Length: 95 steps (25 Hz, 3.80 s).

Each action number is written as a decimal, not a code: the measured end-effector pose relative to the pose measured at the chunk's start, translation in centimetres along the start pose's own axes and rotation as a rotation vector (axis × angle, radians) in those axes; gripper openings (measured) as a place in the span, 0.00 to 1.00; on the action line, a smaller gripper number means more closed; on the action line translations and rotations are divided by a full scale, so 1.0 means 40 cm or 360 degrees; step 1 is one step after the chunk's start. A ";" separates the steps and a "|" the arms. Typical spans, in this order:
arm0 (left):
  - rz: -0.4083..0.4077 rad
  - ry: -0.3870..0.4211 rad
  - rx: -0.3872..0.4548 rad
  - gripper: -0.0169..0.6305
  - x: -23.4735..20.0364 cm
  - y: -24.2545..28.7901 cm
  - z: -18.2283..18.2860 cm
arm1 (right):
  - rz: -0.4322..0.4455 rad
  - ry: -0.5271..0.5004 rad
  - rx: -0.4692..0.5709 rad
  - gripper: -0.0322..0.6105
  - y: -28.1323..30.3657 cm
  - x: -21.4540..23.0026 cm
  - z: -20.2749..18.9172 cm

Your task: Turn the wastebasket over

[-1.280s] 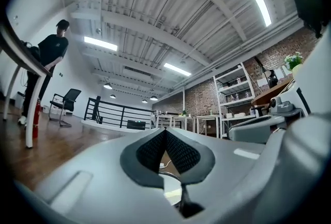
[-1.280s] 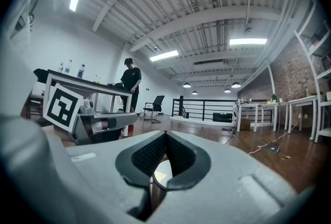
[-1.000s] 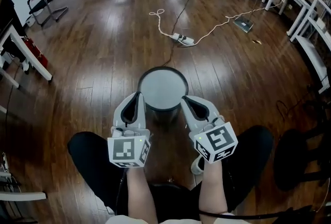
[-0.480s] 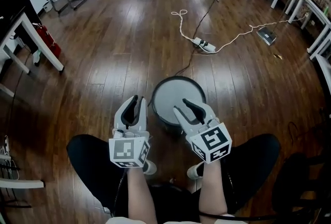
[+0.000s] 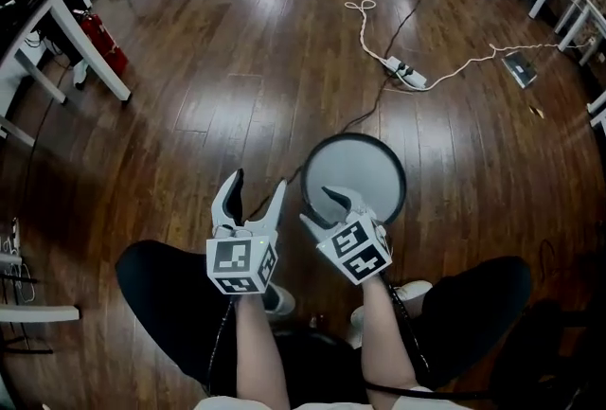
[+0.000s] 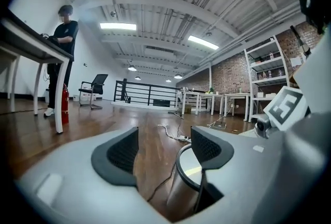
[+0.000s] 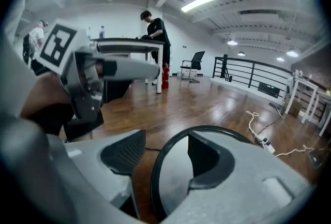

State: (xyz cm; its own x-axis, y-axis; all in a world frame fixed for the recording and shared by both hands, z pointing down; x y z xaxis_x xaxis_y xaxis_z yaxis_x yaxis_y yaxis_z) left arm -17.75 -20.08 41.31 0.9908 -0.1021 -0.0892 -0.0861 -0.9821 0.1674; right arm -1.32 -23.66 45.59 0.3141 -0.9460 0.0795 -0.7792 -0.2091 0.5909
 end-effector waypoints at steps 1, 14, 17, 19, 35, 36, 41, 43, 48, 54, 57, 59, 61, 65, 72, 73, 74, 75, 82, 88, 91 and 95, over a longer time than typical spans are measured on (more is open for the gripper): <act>0.0019 -0.0010 -0.0006 0.55 -0.011 0.003 -0.001 | -0.0011 -0.0015 -0.0077 0.42 0.029 0.000 -0.005; 0.0121 -0.0074 -0.0021 0.54 -0.068 0.019 0.002 | -0.0070 0.0105 -0.0365 0.19 0.130 0.009 -0.022; 0.0103 -0.0090 -0.0013 0.53 -0.060 0.020 0.007 | -0.0089 0.0170 -0.0252 0.15 0.083 0.030 -0.017; 0.0097 -0.0095 -0.0018 0.53 -0.056 0.020 0.005 | -0.0093 0.0210 -0.0137 0.15 0.039 0.053 -0.009; -0.0055 -0.0114 -0.0330 0.66 0.049 0.066 -0.092 | -0.0592 0.1098 0.0452 0.07 -0.218 0.219 -0.362; -0.0051 -0.0115 -0.0378 0.66 0.048 0.069 -0.103 | -0.0610 0.1147 0.0439 0.07 -0.221 0.223 -0.391; -0.0010 -0.0187 -0.0687 0.65 0.013 0.087 -0.178 | -0.0599 0.1201 0.0453 0.09 -0.227 0.231 -0.406; -0.0007 -0.0282 -0.0815 0.64 -0.006 0.092 -0.225 | -0.0574 0.1158 0.0412 0.13 -0.227 0.232 -0.389; -0.0060 -0.0630 -0.1051 0.57 -0.038 0.091 -0.350 | -0.0516 0.1090 0.0271 0.29 -0.239 0.237 -0.367; -0.0157 -0.0803 -0.1111 0.32 -0.028 0.092 -0.389 | -0.0384 0.1259 0.0211 0.24 -0.215 0.224 -0.409; -0.0142 -0.0660 -0.1004 0.30 -0.025 0.093 -0.364 | -0.0364 0.1286 0.0261 0.20 -0.213 0.225 -0.415; -0.0156 -0.0541 -0.0870 0.25 -0.008 0.100 -0.310 | -0.0355 0.1316 0.0305 0.20 -0.222 0.235 -0.428; -0.0169 -0.0337 -0.0782 0.24 0.024 0.115 -0.234 | -0.0315 0.1411 0.0410 0.21 -0.224 0.243 -0.453; -0.0211 0.0065 -0.0670 0.23 0.122 0.121 -0.122 | -0.0263 0.1645 0.0641 0.21 -0.211 0.241 -0.529; -0.0320 0.0582 -0.0513 0.22 0.301 0.110 -0.083 | -0.0418 0.1834 0.0688 0.22 -0.203 0.226 -0.633; -0.0339 0.0630 -0.0504 0.22 0.322 0.105 -0.086 | -0.0436 0.1850 0.0669 0.22 -0.205 0.221 -0.646; -0.0367 0.0682 -0.0496 0.22 0.343 0.098 -0.087 | -0.0453 0.1864 0.0636 0.22 -0.206 0.214 -0.658; -0.0402 0.0743 -0.0485 0.21 0.367 0.091 -0.089 | -0.0471 0.1877 0.0597 0.22 -0.205 0.207 -0.671; -0.0758 0.1479 -0.0252 0.21 0.594 -0.004 -0.168 | -0.0562 0.2010 0.0343 0.07 -0.172 0.131 -0.779; -0.0846 0.1840 -0.0040 0.20 0.711 -0.127 -0.302 | -0.0701 0.2022 0.0356 0.13 -0.254 0.097 -0.812; -0.0817 0.1758 -0.0091 0.15 0.708 -0.149 -0.351 | -0.0845 0.1902 0.0307 0.13 -0.330 0.089 -0.796; -0.0814 0.1744 -0.0040 0.15 0.705 -0.158 -0.383 | -0.0902 0.1736 0.0395 0.13 -0.391 0.055 -0.744</act>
State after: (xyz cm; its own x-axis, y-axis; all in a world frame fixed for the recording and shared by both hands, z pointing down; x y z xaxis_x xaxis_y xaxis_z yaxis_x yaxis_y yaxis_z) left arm 12.32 -14.32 52.77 0.4738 0.4973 0.7268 0.3315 -0.8653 0.3759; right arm 27.70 -15.09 60.44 0.8301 -0.0355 0.5564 -0.4319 -0.6720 0.6015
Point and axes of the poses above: the fingertips, and each gripper's own axes: y forward along the fingers, x to its right, z out of its top, the point moved 10 cm from there along -y, backward along the fingers, and after that the axes turned 14 degrees about z, right-handed, at the moved point
